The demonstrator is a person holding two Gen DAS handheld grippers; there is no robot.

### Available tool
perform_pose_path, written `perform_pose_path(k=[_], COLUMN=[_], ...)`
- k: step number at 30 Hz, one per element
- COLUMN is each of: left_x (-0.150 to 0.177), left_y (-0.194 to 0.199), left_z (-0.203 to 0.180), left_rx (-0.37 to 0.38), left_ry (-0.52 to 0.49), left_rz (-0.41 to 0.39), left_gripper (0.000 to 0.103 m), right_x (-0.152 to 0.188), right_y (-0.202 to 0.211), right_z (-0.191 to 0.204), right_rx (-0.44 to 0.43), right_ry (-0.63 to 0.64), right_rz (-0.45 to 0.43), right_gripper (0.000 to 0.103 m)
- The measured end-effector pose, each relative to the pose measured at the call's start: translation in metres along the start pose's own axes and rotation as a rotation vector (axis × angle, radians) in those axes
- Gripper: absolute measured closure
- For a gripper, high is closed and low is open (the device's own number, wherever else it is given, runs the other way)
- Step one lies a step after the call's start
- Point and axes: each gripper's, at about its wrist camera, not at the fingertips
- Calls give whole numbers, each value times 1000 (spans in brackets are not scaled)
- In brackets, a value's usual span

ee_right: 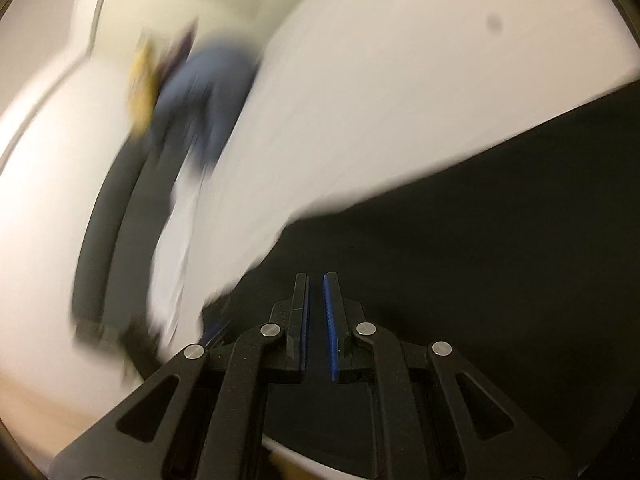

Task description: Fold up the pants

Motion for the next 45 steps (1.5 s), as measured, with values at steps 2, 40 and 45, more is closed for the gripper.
perform_pose_path(k=[2,40,45], left_x=[7,32,21], left_y=[1,9,-8], left_z=[19,-45,-99], left_rx=[35,-4,99], left_ry=[32,-56,-90], left_rz=[1,-47,-14], left_gripper=[33,20,20], right_x=[1,96,93], right_y=[-62,318,276], right_z=[18,-297,-273], right_rx=[-11,293,141], right_ry=[22,-742,-671], right_rz=[114,-748,-627], right_gripper=[94,91,37])
Point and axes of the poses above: each gripper's, at about its wrist camera, not at the fingertips, and y roughly against the way its jaws point, z to its left, x to its underside, and after that the axes turned 12 degrees about x, right-handed
